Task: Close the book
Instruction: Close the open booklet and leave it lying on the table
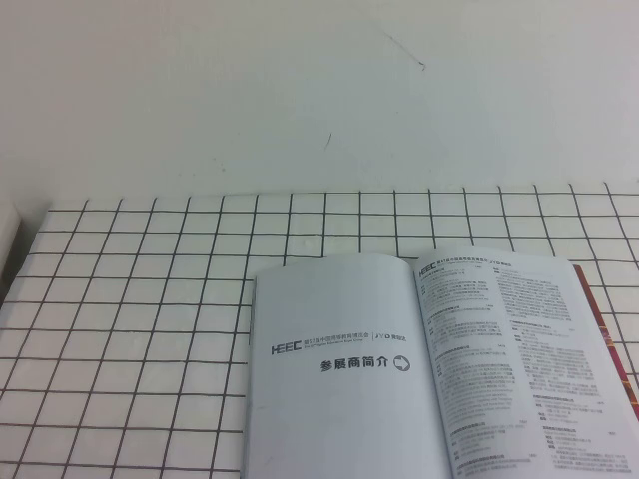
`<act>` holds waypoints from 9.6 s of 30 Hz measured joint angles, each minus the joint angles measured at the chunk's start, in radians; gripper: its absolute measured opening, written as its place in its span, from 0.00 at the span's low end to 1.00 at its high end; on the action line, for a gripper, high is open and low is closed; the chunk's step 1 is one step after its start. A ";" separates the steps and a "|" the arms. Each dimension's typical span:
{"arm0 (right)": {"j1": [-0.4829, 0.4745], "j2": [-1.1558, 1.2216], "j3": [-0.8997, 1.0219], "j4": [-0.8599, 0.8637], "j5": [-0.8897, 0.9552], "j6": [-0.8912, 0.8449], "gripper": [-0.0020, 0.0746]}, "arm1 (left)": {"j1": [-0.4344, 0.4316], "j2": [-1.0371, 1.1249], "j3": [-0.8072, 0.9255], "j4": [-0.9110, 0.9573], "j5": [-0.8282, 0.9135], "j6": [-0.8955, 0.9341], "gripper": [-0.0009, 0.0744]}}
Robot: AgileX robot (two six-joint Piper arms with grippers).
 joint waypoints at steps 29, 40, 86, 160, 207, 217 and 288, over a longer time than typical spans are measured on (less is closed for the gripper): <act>0.000 0.000 0.000 0.000 0.000 0.000 0.02 | 0.000 0.000 0.000 0.000 0.000 0.000 0.01; 0.000 0.000 0.000 0.000 0.000 0.000 0.02 | 0.000 0.000 0.000 0.000 0.000 0.000 0.01; 0.000 0.000 0.008 -0.007 -0.550 0.000 0.02 | 0.000 0.000 0.007 -0.230 -0.407 0.000 0.01; 0.002 1.288 -0.911 0.789 0.462 -0.583 0.02 | 0.000 1.117 -0.742 -0.867 0.417 0.233 0.01; 0.279 1.982 -1.169 0.632 0.367 -0.671 0.02 | -0.117 1.752 -0.761 -1.324 0.143 0.788 0.01; 0.279 1.984 -1.169 0.631 0.364 -0.649 0.02 | -0.173 1.752 -0.763 -1.407 0.142 0.790 0.01; 0.280 0.471 -0.564 0.143 0.154 -0.280 0.02 | -0.370 0.730 -0.836 -0.181 0.348 0.006 0.01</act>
